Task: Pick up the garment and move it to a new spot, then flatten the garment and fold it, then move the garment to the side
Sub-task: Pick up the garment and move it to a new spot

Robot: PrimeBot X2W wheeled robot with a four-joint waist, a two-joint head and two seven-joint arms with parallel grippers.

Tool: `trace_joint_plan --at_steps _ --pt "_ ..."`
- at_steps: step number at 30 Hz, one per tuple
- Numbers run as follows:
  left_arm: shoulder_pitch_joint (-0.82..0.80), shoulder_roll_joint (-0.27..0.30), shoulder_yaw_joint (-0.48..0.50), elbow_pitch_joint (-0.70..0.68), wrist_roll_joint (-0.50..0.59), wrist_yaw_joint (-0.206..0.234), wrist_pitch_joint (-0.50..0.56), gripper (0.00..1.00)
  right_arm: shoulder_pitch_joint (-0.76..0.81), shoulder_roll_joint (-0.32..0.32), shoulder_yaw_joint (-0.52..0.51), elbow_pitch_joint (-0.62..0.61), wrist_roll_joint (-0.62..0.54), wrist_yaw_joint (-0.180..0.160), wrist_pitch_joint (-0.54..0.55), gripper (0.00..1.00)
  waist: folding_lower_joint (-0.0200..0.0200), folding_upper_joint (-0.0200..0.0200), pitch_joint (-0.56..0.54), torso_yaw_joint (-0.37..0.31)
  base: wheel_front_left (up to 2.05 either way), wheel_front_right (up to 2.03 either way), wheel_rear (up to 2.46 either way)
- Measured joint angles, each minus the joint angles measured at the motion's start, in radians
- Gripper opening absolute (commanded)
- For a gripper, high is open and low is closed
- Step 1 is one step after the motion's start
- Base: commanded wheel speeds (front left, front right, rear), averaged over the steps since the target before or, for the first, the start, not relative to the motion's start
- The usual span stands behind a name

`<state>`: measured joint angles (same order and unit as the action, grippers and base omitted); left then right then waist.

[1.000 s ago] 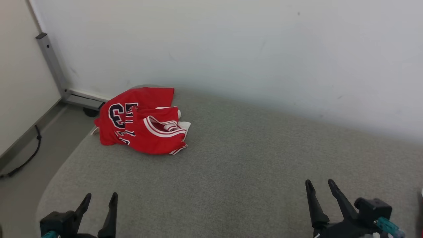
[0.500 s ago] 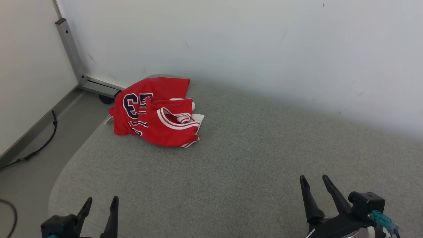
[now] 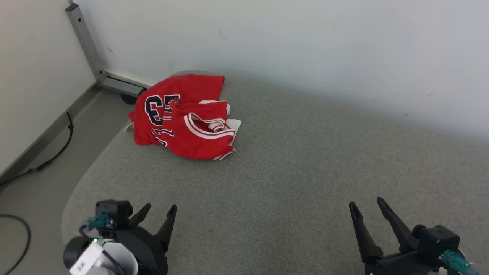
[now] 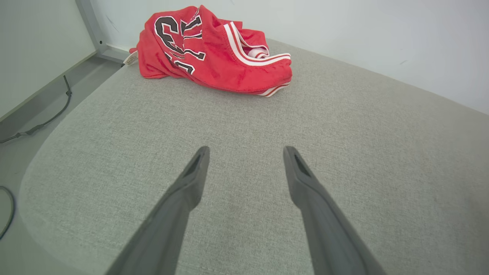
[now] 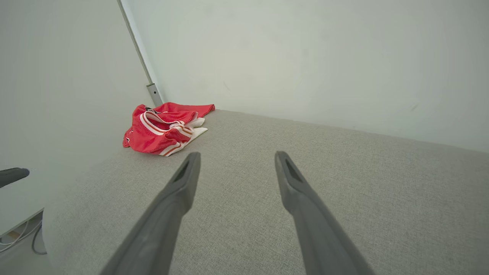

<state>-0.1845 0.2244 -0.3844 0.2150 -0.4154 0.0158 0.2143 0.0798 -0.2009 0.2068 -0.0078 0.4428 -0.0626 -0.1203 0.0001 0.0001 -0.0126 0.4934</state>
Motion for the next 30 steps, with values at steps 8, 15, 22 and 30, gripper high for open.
trace_joint_plan --at_steps 8,15,22,30 --pt "-0.227 -0.003 -0.013 0.161 0.012 -0.039 0.079 1.0 0.003 -0.096 0.008 -0.21 -0.078 -0.009 0.084 1.0 0.0001 0.0 0.092 -0.024 0.0 0.0 0.0" --pt "-0.388 0.01 -0.014 0.27 0.036 -0.069 0.111 1.0 -0.004 -0.166 -0.005 -0.38 -0.131 -0.017 0.184 1.0 0.0001 0.0 0.18 -0.079 0.0 0.0 0.0" --pt "-0.481 0.04 -0.023 0.355 0.079 -0.079 0.122 1.0 -0.035 -0.197 -0.029 -0.486 -0.148 -0.026 0.272 1.0 0.0 0.0 0.278 -0.137 0.0 0.0 0.0" --pt "-0.581 0.02 -0.056 0.441 0.109 -0.088 0.124 1.0 -0.092 -0.223 -0.069 -0.548 -0.156 -0.03 0.34 1.0 0.0001 0.0001 0.388 -0.191 0.0 0.0 0.0"
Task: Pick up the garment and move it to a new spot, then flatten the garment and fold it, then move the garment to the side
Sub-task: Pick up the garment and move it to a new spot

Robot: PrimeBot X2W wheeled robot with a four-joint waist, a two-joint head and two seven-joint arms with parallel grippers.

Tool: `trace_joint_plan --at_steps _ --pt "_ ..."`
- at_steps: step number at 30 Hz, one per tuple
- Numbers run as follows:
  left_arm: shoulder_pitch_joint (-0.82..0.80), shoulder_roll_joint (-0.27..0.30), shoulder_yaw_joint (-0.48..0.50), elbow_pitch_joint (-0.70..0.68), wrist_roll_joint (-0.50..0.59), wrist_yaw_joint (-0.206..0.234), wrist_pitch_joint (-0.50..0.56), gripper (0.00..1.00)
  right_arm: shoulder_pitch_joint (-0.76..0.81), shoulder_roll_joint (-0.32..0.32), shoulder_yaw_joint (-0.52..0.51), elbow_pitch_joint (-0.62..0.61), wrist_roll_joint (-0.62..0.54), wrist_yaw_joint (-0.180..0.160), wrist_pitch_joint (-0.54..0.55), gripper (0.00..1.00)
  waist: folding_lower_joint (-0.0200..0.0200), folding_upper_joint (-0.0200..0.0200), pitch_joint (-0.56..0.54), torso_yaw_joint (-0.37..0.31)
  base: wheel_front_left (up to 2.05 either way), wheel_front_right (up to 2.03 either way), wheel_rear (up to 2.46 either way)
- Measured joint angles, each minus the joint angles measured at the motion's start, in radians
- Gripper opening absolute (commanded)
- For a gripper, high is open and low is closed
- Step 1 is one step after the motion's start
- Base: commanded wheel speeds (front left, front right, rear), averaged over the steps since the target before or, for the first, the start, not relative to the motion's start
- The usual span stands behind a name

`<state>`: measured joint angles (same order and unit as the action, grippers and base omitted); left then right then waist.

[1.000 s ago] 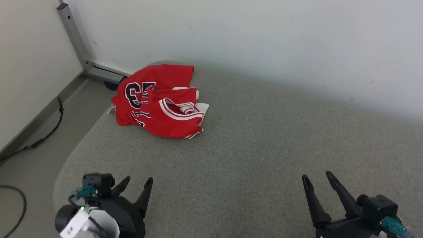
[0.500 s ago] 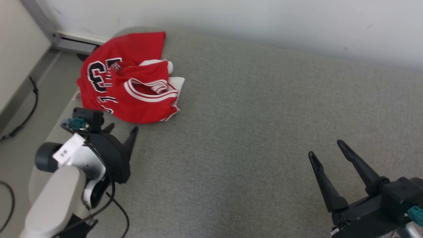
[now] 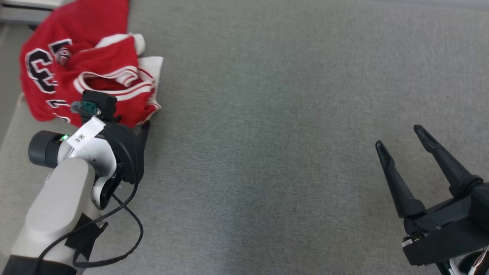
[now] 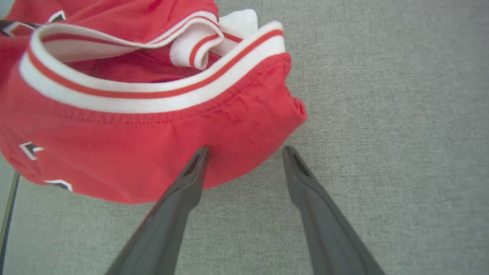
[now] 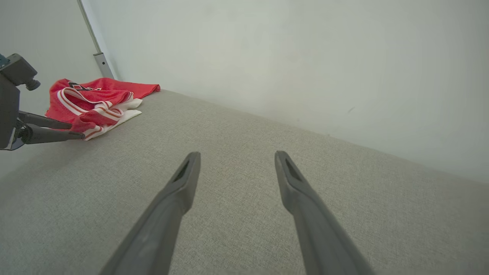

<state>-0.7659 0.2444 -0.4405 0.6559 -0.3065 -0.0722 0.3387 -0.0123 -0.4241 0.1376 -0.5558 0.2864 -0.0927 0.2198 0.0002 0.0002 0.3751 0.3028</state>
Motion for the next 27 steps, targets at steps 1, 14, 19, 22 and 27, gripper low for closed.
trace_joint_plan --at_steps 1,14,19,22,27 --pt "-0.007 -0.002 -0.002 0.013 0.005 0.0 0.0 1.0 0.0 -0.002 -0.003 -0.001 -0.001 0.0 0.004 1.0 0.0 0.0 0.011 -0.006 0.0 0.0 0.0" --pt "-0.105 -0.003 0.006 0.145 0.065 0.084 -0.041 1.0 -0.016 -0.007 -0.01 -0.035 -0.006 -0.009 0.078 1.0 -0.0002 -0.0001 0.074 -0.045 0.0 0.0 0.0" --pt "-0.113 -0.006 0.01 0.184 0.074 0.089 -0.054 0.0 -0.016 -0.007 -0.011 -0.041 -0.007 -0.011 0.094 1.0 -0.0002 -0.0001 0.076 -0.049 0.0 0.0 0.0" --pt "-0.131 -0.018 0.007 0.209 0.074 0.089 -0.06 0.0 -0.017 -0.006 -0.017 -0.035 -0.006 -0.013 0.098 1.0 -0.0001 -0.0001 0.072 -0.047 0.0 0.0 0.0" --pt "-0.141 -0.031 0.007 0.251 0.074 0.089 -0.084 0.0 -0.022 0.009 -0.009 -0.002 -0.003 -0.013 0.097 1.0 -0.0002 -0.0001 0.051 -0.04 0.0 0.0 0.0"
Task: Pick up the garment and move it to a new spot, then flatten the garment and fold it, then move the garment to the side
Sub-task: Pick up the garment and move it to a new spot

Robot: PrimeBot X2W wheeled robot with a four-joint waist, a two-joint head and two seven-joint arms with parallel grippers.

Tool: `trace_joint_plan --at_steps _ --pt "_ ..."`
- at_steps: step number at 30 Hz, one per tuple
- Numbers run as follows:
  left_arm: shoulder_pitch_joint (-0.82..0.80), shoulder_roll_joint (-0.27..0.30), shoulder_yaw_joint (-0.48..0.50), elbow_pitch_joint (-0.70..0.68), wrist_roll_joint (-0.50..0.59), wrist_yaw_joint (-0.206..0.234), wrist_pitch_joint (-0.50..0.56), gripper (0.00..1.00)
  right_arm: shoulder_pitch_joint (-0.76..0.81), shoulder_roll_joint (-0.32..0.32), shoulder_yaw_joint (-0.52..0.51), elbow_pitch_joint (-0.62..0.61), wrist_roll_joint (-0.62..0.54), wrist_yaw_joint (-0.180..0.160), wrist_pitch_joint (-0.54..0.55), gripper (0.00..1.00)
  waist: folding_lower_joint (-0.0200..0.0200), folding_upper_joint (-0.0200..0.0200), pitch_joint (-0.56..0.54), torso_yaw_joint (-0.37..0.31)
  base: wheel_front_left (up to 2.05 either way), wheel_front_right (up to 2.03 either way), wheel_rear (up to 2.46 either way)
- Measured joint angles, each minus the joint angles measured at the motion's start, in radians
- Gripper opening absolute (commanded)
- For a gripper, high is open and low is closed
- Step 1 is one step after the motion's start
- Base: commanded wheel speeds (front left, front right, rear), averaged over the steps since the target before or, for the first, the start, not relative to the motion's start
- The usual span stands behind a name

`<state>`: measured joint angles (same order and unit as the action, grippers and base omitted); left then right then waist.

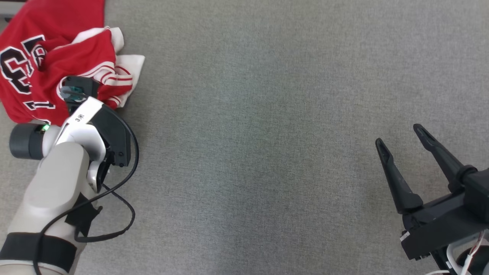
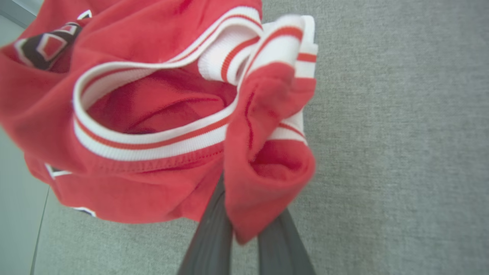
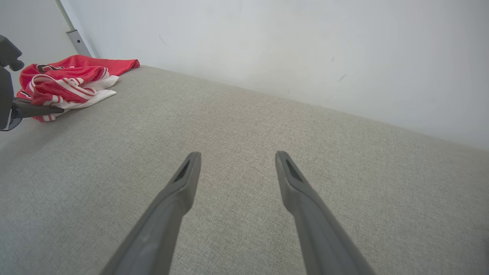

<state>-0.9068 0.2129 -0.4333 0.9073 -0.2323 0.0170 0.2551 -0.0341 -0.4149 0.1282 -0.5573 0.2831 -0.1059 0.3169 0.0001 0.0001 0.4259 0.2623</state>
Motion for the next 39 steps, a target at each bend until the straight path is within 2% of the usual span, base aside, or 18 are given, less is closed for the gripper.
trace_joint_plan --at_steps 5,12,18,25,33,39 --pt "0.0 -0.018 -0.009 0.023 -0.001 -0.018 -0.033 0.0 -0.021 0.026 0.002 0.057 0.02 0.0 -0.02 1.0 0.0 0.0 -0.04 0.007 0.0 0.0 0.0" --pt "-0.004 -0.052 0.011 0.029 -0.037 -0.019 -0.092 0.0 -0.017 0.069 -0.01 0.147 0.047 -0.001 -0.072 1.0 -0.0002 -0.0001 -0.124 0.014 0.0 0.0 0.0" --pt "-0.05 -0.084 -0.01 0.028 -0.031 -0.053 -0.127 0.0 -0.017 0.115 -0.02 0.223 0.06 -0.008 -0.125 1.0 -0.0003 -0.0001 -0.207 0.018 0.0 0.0 0.0" --pt "-0.067 -0.15 -0.037 0.01 -0.032 -0.086 -0.17 0.0 -0.016 0.154 -0.001 0.314 0.067 -0.008 -0.176 1.0 -0.0003 -0.0001 -0.307 0.007 0.0 0.0 0.0" --pt "-0.067 -0.173 -0.085 0.002 -0.033 -0.115 -0.204 0.0 0.009 0.2 0.043 0.398 0.077 -0.008 -0.213 1.0 -0.0003 -0.0002 -0.418 -0.041 0.0 0.0 0.0" --pt "-0.061 -0.182 -0.129 -0.033 -0.042 -0.123 -0.203 0.0 0.079 0.217 0.073 0.389 0.077 -0.008 -0.224 1.0 -0.0003 -0.0003 -0.48 -0.112 0.0 0.0 0.0"
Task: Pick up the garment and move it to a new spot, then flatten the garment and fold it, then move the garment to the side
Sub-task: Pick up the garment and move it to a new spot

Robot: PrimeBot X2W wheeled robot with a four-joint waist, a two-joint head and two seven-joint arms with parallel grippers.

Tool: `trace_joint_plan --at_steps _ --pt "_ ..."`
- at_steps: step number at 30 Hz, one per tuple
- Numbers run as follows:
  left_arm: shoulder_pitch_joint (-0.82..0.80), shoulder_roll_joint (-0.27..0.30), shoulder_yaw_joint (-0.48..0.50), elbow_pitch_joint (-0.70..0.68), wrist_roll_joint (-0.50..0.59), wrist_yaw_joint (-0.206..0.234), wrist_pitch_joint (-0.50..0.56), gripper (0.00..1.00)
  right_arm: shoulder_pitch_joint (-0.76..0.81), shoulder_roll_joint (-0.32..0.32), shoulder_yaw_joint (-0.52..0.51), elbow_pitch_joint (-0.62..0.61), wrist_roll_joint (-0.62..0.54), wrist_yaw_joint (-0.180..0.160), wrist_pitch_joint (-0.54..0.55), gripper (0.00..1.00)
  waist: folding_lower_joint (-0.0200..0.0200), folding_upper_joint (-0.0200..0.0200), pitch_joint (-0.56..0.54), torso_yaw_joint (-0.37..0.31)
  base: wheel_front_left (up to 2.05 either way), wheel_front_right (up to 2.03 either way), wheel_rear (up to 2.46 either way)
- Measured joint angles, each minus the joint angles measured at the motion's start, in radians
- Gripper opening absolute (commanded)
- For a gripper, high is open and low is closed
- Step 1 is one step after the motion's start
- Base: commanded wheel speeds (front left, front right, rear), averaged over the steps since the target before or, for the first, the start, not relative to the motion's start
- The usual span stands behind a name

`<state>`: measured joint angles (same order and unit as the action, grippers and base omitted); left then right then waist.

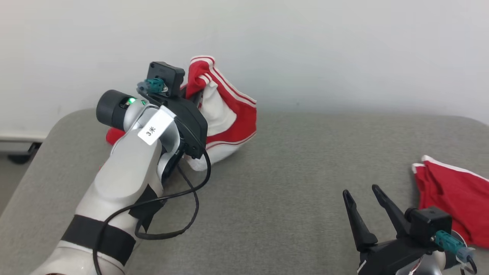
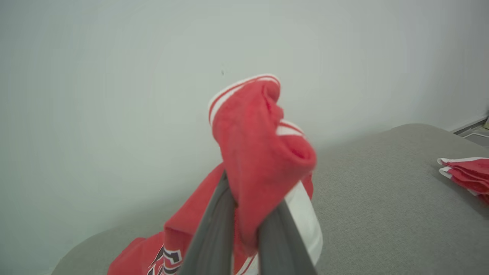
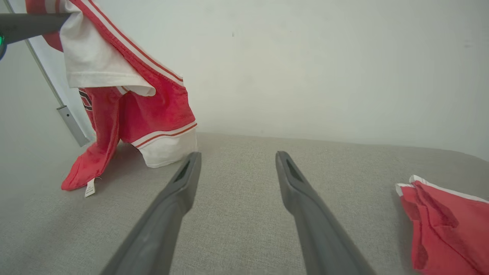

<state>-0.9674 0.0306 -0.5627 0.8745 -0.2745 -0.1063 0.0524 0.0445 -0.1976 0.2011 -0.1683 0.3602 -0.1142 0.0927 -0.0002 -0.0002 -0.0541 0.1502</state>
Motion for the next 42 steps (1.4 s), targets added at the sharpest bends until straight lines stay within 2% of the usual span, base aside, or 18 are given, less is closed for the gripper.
trace_joint_plan --at_steps 6,12,17,22,23,24,25,29,33,42 --pt "0.032 0.0 -0.043 -0.017 -0.014 -0.001 0.026 0.0 0.033 0.001 0.01 -0.024 -0.001 0.0 -0.005 1.0 0.0001 0.0 -0.036 -0.088 0.0 0.0 0.0" --pt "0.085 0.002 -0.173 -0.114 -0.115 0.0 0.06 0.0 0.037 0.002 0.021 -0.031 -0.002 0.0 -0.005 1.0 0.0002 0.0001 -0.05 -0.181 0.0 0.0 0.0" --pt "0.085 0.002 -0.237 -0.152 -0.181 0.028 0.08 0.0 0.03 0.007 0.037 -0.03 -0.003 0.002 -0.005 1.0 0.0002 0.0001 -0.048 -0.258 0.0 0.0 0.0" --pt "0.083 0.001 -0.26 -0.151 -0.199 0.046 0.098 0.0 0.016 0.014 0.061 -0.021 -0.009 0.015 -0.005 1.0 0.0001 0.0001 -0.039 -0.318 0.0 0.0 0.0" --pt "0.083 0.002 -0.259 -0.13 -0.2 0.056 0.1 0.39 -0.003 0.023 0.074 -0.016 -0.009 0.019 -0.005 1.0 0.0002 0.0001 -0.034 -0.348 0.0 0.0 0.0" --pt "0.082 0.002 -0.258 -0.114 -0.202 0.057 0.102 0.65 -0.013 0.028 0.082 -0.012 -0.009 0.026 -0.005 1.0 0.0002 0.0001 -0.031 -0.363 0.0 0.0 0.0" --pt "0.082 0.002 -0.256 -0.102 -0.202 0.063 0.101 1.0 -0.021 0.032 0.089 -0.007 -0.009 0.029 -0.005 1.0 0.0002 0.0002 -0.028 -0.378 0.0 0.0 0.0" --pt "0.077 0.003 -0.288 -0.097 -0.239 0.071 0.107 1.0 -0.031 0.035 0.081 0.004 -0.009 0.035 -0.007 1.0 0.0002 0.0002 -0.007 -0.446 0.0 0.0 0.0" --pt "0.05 0.0 -0.324 -0.1 -0.263 0.064 0.107 1.0 -0.031 0.028 0.056 0.011 -0.008 0.035 -0.015 1.0 0.0002 0.0002 0.019 -0.471 0.0 0.0 0.0" --pt "0.029 0.001 -0.35 -0.077 -0.316 0.062 0.095 1.0 -0.031 0.024 0.03 0.037 -0.007 0.035 -0.034 1.0 0.0004 0.0003 0.033 -0.426 0.0 0.0 0.0"
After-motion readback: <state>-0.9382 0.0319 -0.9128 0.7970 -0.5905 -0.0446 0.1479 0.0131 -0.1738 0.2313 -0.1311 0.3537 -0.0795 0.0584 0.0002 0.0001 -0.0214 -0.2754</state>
